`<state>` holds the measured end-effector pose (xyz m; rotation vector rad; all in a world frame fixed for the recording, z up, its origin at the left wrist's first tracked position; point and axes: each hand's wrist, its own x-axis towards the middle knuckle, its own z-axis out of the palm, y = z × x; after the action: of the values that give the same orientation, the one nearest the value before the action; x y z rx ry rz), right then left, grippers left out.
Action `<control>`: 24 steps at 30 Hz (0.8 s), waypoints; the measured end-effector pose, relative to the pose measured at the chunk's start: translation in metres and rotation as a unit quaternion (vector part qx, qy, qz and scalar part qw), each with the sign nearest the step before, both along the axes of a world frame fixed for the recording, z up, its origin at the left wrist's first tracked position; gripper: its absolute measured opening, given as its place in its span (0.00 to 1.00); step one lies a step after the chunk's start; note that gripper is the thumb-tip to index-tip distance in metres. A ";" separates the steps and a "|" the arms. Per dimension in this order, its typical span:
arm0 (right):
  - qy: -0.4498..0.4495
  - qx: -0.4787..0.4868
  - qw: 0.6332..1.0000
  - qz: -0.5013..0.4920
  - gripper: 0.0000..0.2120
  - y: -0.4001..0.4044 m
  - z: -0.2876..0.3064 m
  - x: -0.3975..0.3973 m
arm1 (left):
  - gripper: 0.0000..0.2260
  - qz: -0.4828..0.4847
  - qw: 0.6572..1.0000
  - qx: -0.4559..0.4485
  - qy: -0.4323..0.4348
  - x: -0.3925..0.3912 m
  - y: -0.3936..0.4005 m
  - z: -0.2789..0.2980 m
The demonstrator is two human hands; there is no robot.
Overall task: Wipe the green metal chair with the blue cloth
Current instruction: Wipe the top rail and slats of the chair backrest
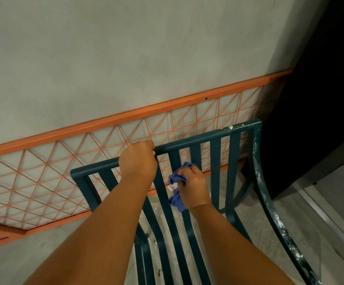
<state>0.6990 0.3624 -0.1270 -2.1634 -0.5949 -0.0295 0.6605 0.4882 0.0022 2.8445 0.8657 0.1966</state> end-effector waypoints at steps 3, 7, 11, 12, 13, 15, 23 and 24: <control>0.019 0.116 0.990 -0.076 0.08 -0.002 0.031 0.001 | 0.10 0.001 1.000 -0.002 -0.004 0.000 -0.001 0.000; -0.126 0.188 0.970 -0.087 0.11 0.020 0.079 0.010 | 0.08 0.004 1.000 0.018 0.007 0.001 -0.002 0.002; -0.240 0.003 0.970 0.042 0.15 0.031 0.069 0.025 | 0.08 0.012 1.000 0.011 -0.003 0.000 -0.003 0.002; -0.255 -0.056 0.963 0.064 0.17 0.027 0.066 0.029 | 0.08 0.012 1.000 0.007 -0.008 -0.001 -0.003 0.002; -0.260 -0.096 0.958 0.074 0.17 0.021 0.065 0.034 | 0.08 0.010 1.000 0.007 -0.008 -0.001 -0.002 0.001; -0.257 -0.144 0.954 0.058 0.18 0.010 0.068 0.046 | 0.08 0.006 1.000 0.013 0.000 0.000 -0.002 0.001; 0.039 -0.411 0.899 0.149 0.17 0.047 0.139 0.087 | 0.09 -0.003 1.000 0.012 -0.016 -0.003 0.000 0.000; 0.075 -0.406 0.893 0.178 0.17 0.046 0.144 0.092 | 0.09 -0.003 1.000 0.009 -0.016 -0.003 0.000 0.000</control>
<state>0.7914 0.4081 0.0170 -2.7638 -1.0336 0.6944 0.6571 0.4886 0.0023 2.8519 0.8522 0.2504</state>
